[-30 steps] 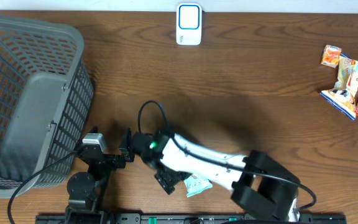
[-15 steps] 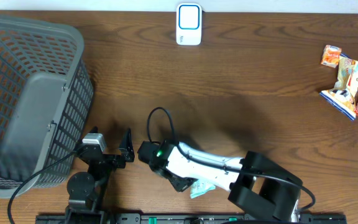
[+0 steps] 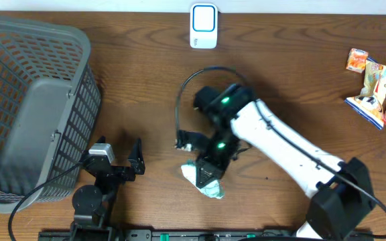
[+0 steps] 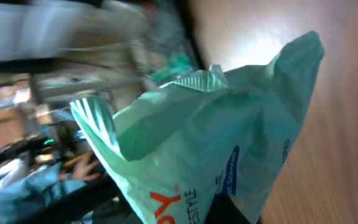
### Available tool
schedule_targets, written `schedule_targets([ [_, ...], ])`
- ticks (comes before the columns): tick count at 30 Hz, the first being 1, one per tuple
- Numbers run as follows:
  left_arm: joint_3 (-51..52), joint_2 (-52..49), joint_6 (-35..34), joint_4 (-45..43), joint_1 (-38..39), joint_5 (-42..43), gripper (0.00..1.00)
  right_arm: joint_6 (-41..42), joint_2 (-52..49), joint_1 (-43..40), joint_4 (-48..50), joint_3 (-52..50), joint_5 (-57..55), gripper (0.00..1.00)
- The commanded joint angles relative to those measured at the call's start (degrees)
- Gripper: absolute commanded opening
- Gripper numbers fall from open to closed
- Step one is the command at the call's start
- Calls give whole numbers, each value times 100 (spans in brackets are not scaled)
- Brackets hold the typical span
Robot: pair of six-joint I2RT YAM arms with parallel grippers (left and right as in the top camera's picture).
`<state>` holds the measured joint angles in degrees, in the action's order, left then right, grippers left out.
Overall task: Scan the item barcode
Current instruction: 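Grasp and lift the wipes pack with the right gripper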
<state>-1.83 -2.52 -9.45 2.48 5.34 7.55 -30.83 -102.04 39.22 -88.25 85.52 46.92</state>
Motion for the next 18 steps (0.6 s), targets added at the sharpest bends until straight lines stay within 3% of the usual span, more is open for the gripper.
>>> schedule_targets([
  [1, 160, 4, -74, 81, -24, 39, 98, -2151, -20, -315, -146, -57, 2087, 1],
  [8, 160, 4, -74, 81, -24, 39, 98, -2129, -20, -507, -138, -57, 3368, 1],
  [11, 160, 4, -74, 81, -24, 39, 98, -1622, -20, -520, -131, -57, 4203, 1],
  [16, 160, 4, -74, 81, -24, 39, 98, -223, -20, -726, 221, 9, 4258, 1],
  [18, 160, 4, -74, 81, -24, 39, 98, -63, -20, -813, 308, 9, 4260, 1],
])
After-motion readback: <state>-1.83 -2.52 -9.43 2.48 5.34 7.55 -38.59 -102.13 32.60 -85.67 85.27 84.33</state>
